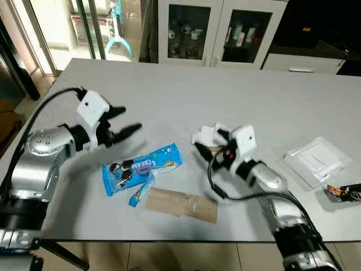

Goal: Picking trash to rubbish bin

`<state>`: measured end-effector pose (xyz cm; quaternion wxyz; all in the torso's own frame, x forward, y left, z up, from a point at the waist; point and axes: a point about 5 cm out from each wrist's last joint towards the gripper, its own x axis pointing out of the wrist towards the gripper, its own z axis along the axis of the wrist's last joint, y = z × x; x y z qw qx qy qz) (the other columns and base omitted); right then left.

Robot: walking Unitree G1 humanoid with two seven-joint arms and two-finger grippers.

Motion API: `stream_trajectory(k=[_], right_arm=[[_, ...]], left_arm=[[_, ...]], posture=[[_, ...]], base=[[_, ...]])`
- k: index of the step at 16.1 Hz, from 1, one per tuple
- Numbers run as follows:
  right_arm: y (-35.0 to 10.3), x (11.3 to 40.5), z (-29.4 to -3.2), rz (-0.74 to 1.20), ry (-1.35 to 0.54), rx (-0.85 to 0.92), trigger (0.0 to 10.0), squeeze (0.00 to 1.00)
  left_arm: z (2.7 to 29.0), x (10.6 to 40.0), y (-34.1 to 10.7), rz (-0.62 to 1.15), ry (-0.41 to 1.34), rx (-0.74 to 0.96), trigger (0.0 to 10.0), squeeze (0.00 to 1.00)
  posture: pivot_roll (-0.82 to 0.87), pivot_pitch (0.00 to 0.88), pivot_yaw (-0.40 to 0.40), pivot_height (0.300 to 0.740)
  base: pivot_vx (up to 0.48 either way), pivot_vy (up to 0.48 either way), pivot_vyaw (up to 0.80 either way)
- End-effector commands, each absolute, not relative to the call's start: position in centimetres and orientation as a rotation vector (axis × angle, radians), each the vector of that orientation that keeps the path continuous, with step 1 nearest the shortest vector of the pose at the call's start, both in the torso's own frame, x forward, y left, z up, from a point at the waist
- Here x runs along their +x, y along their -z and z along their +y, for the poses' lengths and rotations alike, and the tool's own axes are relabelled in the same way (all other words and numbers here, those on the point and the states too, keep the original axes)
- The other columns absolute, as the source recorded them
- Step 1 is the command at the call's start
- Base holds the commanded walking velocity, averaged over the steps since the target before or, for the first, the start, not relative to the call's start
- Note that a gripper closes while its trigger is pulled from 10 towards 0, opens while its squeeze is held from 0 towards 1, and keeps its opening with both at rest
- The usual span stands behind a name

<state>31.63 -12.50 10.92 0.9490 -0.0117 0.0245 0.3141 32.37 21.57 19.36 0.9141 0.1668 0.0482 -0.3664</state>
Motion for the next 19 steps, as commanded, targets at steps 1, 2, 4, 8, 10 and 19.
stream_trajectory(k=[1,2,4,8,10,19], right_arm=[[-11.4,31.4,-12.6,0.041,-0.669,-0.049,10.0,0.02],[-11.6,31.3,-12.6,0.039,-0.675,-0.046,10.0,0.00],[-11.7,31.2,-12.5,0.038,-0.687,-0.040,10.0,0.00],[-12.3,30.7,-12.2,0.030,-0.773,-0.041,10.0,0.00],[-12.3,30.2,-12.4,0.041,-0.823,-0.043,10.0,0.00],[-11.7,28.2,-11.7,0.101,-1.002,-0.031,10.0,0.00]], left_arm=[[21.2,32.0,-19.5,0.110,0.802,0.329,10.0,1.00],[21.0,31.8,-19.3,0.135,0.848,0.320,10.0,1.00],[21.0,31.5,-19.0,0.171,0.885,0.341,10.0,1.00],[20.6,30.9,-17.4,0.274,0.975,0.434,10.0,1.00],[20.5,30.9,-16.7,0.323,1.004,0.483,10.0,1.00],[19.9,31.5,-15.4,0.359,1.041,0.562,10.0,1.00]], posture=[[0.00,0.041,-0.060,0.740],[-0.01,0.037,-0.059,0.740],[0.00,0.033,-0.058,0.740],[-0.01,0.020,-0.049,0.740],[-0.01,0.015,-0.049,0.740],[-0.02,0.000,-0.050,0.740]], base=[[0.000,0.000,0.00],[0.000,0.000,0.00],[0.000,0.000,0.00],[0.000,0.000,0.00],[0.000,0.000,0.00],[0.000,0.000,0.00]])
